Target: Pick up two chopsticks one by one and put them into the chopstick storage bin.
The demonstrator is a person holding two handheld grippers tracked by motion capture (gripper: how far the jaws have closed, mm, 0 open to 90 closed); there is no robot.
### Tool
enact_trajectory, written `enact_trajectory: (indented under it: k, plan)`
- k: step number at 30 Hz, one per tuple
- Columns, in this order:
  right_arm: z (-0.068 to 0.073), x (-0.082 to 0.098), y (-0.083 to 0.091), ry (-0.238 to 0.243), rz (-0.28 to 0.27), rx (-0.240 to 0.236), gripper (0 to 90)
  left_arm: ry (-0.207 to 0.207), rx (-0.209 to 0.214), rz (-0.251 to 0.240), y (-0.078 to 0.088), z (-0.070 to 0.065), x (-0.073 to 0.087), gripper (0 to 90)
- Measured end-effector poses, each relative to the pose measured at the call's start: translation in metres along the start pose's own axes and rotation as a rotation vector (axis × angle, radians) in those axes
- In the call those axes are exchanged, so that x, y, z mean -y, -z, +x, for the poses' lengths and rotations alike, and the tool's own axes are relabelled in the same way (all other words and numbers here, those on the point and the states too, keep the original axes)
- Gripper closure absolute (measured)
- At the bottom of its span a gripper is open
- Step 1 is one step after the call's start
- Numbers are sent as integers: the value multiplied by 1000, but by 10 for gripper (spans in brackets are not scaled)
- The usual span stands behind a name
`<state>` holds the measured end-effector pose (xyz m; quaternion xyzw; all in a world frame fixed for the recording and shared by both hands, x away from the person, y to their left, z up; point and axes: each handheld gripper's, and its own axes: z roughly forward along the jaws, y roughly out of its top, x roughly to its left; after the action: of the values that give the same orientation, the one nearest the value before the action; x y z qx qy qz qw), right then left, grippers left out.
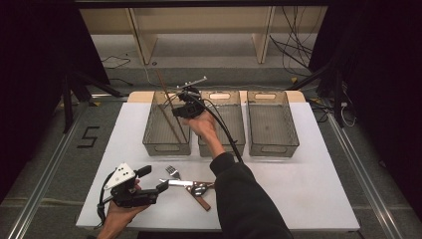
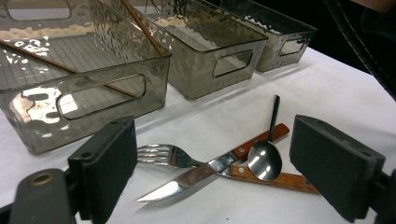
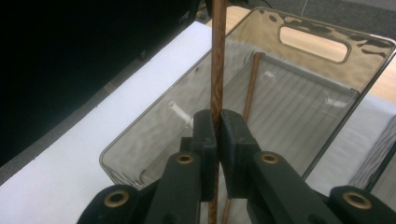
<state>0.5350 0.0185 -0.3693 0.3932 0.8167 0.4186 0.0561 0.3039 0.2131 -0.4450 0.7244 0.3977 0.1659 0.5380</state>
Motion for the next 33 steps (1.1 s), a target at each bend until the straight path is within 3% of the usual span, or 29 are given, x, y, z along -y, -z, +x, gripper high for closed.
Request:
enact_trajectory:
  k: [10,17,30,33]
  plan:
    - [-1,7,-5,-17,19,19,846,-1,-2,0,0,0,0,146]
    - [-4,10,-4,-40,25,6,734,0,0,1,0,0,0,146]
    - [-6,9,24,13,4,-25,575,-6,-1,5,0,0,0,146]
    - [-7,10,33,42,5,-35,499,-6,-2,6,0,0,0,146]
